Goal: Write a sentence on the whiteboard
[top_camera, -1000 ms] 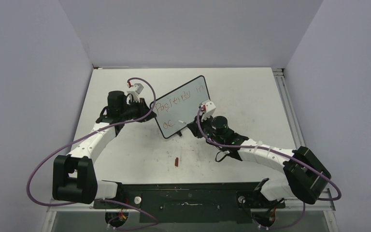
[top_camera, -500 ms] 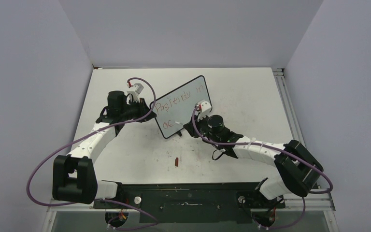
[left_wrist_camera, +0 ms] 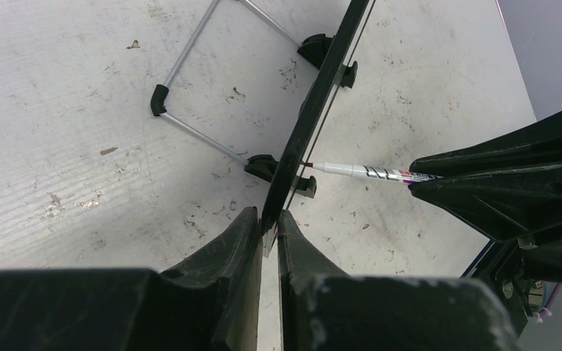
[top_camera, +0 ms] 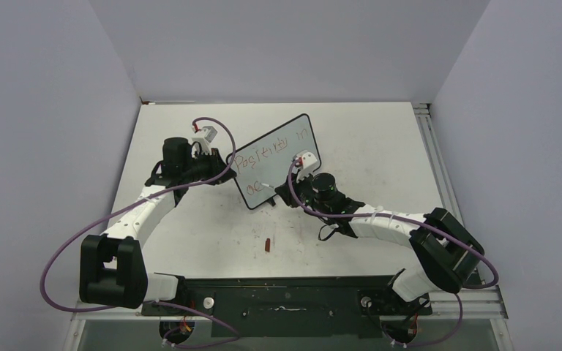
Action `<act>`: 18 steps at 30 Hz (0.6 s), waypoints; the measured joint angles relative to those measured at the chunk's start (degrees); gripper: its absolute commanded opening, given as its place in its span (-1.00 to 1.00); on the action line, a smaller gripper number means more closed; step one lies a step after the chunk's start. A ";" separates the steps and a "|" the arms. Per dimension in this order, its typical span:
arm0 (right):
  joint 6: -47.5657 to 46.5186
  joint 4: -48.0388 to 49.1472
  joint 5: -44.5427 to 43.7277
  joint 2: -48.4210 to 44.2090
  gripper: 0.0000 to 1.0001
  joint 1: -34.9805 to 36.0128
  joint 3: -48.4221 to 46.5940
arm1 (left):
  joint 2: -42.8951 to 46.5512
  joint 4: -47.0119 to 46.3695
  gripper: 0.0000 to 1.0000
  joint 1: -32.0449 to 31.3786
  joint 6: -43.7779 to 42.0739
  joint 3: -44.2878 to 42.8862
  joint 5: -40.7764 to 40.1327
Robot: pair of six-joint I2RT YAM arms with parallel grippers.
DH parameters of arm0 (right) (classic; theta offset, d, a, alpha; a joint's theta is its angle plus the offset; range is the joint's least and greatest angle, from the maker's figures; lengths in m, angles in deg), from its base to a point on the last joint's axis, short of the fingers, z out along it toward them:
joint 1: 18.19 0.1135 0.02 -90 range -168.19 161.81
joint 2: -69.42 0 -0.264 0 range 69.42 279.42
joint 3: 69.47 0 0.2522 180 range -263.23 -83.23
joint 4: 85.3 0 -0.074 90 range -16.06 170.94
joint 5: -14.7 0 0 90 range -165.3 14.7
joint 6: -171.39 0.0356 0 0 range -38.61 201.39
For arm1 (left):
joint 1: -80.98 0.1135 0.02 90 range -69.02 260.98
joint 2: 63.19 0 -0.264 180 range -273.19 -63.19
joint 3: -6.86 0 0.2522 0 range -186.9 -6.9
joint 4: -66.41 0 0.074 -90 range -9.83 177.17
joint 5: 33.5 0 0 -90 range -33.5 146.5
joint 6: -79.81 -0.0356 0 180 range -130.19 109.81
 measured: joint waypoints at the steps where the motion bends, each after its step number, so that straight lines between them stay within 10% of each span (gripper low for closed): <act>1: 0.11 -0.02 -0.24 0.00 -0.89 0.00 0.00 | 0.00 0.00 -1.00 0.00 0.00 0.00 -0.02; 18: 1.44 -0.07 -4.46 -0.33 -0.89 0.37 0.02 | 0.00 0.07 -1.00 0.00 0.00 -0.02 -0.61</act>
